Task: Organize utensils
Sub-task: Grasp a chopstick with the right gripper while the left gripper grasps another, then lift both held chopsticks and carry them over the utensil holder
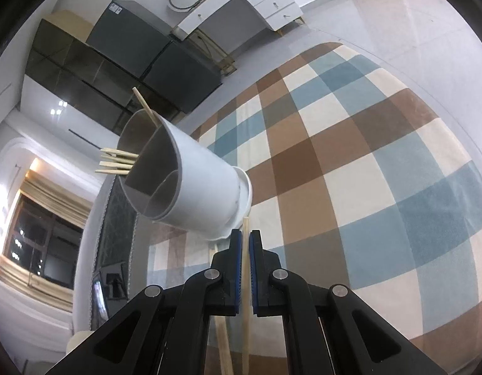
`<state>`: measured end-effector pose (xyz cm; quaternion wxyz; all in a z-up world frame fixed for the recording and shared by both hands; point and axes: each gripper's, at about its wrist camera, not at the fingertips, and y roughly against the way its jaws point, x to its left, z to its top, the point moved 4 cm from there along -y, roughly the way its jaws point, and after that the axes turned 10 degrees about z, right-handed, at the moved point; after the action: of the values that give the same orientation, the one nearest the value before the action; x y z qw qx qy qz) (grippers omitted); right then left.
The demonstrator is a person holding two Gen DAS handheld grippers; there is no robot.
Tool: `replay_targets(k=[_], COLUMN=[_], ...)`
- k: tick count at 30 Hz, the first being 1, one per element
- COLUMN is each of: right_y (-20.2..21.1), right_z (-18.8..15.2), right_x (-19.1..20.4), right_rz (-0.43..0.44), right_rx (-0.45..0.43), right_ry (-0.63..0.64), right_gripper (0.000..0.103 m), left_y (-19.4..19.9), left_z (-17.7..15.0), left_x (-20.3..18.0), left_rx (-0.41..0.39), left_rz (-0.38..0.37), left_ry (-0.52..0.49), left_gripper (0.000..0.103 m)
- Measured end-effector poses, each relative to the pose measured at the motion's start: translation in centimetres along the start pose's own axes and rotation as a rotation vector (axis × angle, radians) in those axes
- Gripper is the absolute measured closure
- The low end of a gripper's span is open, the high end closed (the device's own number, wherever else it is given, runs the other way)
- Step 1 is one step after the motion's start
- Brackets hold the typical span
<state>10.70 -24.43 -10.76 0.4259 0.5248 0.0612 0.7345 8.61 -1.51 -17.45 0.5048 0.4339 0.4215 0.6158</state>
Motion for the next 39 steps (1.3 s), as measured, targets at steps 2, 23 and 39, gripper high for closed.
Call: replay_targets(k=[2,23,39], right_y=[-0.3,-1.2,-1.1], right_z=[0.1,0.6,1.0], right_x=[0.1,-0.4,-0.1], right_rz=[-0.002,-0.021,0.008], right_rx=[0.005,0.025,0.018], right_ry=[0.005,-0.015,-0.029], right_gripper=[0.099,0.099,0.099], left_y=[-0.1,-0.8,-0.4], left_z=[0.1,2.5,3.6], left_x=[0.0,-1.4,-1.3], left_rx=[0.008,0.027,-0.027], left_rz=[-0.002,0.027,0.012], left_ry=[0.000,-0.029,-0.018], left_gripper=[0.013,0.024,0.024])
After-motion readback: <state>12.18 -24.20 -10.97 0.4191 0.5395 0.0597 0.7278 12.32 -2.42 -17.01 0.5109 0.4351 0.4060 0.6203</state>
